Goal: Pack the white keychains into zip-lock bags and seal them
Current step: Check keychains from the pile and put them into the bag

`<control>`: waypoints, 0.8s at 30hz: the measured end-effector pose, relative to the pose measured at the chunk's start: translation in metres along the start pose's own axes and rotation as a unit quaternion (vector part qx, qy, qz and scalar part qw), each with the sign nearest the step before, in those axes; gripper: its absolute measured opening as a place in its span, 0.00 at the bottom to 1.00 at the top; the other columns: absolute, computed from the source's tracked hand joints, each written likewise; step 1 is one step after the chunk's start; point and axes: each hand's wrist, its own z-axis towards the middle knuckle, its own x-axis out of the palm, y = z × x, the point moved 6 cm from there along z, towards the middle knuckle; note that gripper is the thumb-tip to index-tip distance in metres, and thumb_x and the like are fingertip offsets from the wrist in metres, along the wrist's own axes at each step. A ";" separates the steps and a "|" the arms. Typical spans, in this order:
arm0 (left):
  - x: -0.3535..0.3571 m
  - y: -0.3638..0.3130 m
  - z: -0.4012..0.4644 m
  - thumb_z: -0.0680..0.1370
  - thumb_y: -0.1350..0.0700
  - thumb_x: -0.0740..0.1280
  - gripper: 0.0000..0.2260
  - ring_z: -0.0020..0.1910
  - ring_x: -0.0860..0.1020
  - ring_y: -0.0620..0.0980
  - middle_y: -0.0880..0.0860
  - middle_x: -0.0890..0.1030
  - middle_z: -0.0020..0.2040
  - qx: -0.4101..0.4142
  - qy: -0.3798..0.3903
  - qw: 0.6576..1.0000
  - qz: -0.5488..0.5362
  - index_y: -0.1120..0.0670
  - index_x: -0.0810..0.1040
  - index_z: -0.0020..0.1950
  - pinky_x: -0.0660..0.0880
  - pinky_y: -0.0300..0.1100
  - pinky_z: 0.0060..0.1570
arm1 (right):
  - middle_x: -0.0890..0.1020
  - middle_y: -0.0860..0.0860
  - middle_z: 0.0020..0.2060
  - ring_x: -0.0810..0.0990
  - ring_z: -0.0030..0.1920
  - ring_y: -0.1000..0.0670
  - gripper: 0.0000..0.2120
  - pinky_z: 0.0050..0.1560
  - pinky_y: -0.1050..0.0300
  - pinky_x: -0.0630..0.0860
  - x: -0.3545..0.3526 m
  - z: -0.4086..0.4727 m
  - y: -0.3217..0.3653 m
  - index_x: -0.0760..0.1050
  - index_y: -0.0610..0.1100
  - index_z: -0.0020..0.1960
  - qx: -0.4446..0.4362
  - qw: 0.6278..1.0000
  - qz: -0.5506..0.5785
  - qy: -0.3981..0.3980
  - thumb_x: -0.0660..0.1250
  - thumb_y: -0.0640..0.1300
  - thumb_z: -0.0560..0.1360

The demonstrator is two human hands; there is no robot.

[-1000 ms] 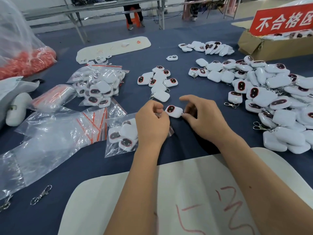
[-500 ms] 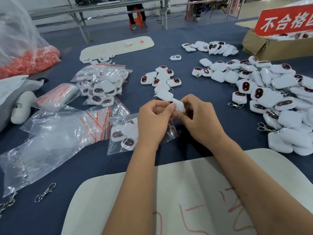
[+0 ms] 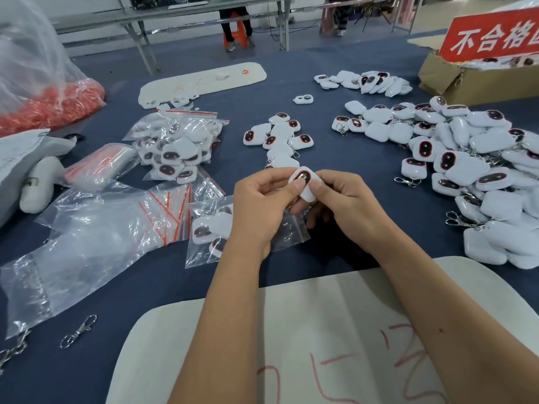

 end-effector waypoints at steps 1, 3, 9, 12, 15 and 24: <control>0.000 -0.001 0.000 0.76 0.63 0.76 0.07 0.49 0.87 0.52 0.54 0.88 0.48 0.008 -0.002 1.000 0.004 0.57 0.87 0.54 0.81 0.42 0.49 | 0.88 0.45 0.43 0.82 0.33 0.43 0.13 0.38 0.54 0.75 0.000 0.000 0.000 0.81 0.40 0.55 0.001 1.000 0.001 0.003 0.58 0.41 0.88; -0.001 -0.002 0.001 0.76 0.64 0.76 0.07 0.48 0.87 0.52 0.54 0.88 0.47 0.025 -0.007 1.000 0.009 0.58 0.88 0.53 0.81 0.42 0.48 | 0.88 0.45 0.43 0.82 0.34 0.43 0.13 0.38 0.54 0.75 0.001 0.000 0.001 0.82 0.41 0.54 0.000 1.000 0.006 0.008 0.58 0.41 0.88; 0.004 -0.006 -0.002 0.76 0.62 0.76 0.07 0.48 0.87 0.52 0.53 0.88 0.47 0.057 -0.017 0.998 -0.005 0.52 0.88 0.51 0.83 0.43 0.48 | 0.88 0.46 0.44 0.83 0.34 0.45 0.13 0.36 0.59 0.75 -0.004 0.001 0.002 0.82 0.42 0.52 -0.007 1.000 -0.004 -0.020 0.60 0.44 0.87; 0.003 -0.005 -0.001 0.75 0.62 0.77 0.07 0.46 0.87 0.52 0.52 0.88 0.46 0.059 -0.026 0.998 0.014 0.52 0.88 0.50 0.83 0.43 0.47 | 0.87 0.49 0.43 0.84 0.34 0.46 0.11 0.35 0.60 0.75 -0.006 0.002 0.000 0.82 0.45 0.53 -0.008 0.999 0.000 -0.040 0.61 0.45 0.87; 0.000 -0.005 0.001 0.74 0.60 0.78 0.07 0.47 0.87 0.53 0.51 0.88 0.45 0.060 -0.035 0.996 0.056 0.54 0.88 0.51 0.84 0.48 0.52 | 0.85 0.52 0.41 0.84 0.34 0.47 0.11 0.35 0.60 0.74 -0.006 0.003 -0.001 0.82 0.47 0.53 -0.007 0.999 0.000 -0.045 0.61 0.46 0.87; 0.003 -0.009 -0.002 0.74 0.63 0.78 0.09 0.45 0.86 0.49 0.49 0.88 0.46 0.069 -0.018 0.990 0.120 0.54 0.87 0.53 0.84 0.46 0.51 | 0.85 0.49 0.39 0.83 0.33 0.49 0.08 0.34 0.60 0.75 -0.007 0.001 0.002 0.84 0.48 0.52 -0.013 0.998 -0.013 -0.066 0.66 0.44 0.84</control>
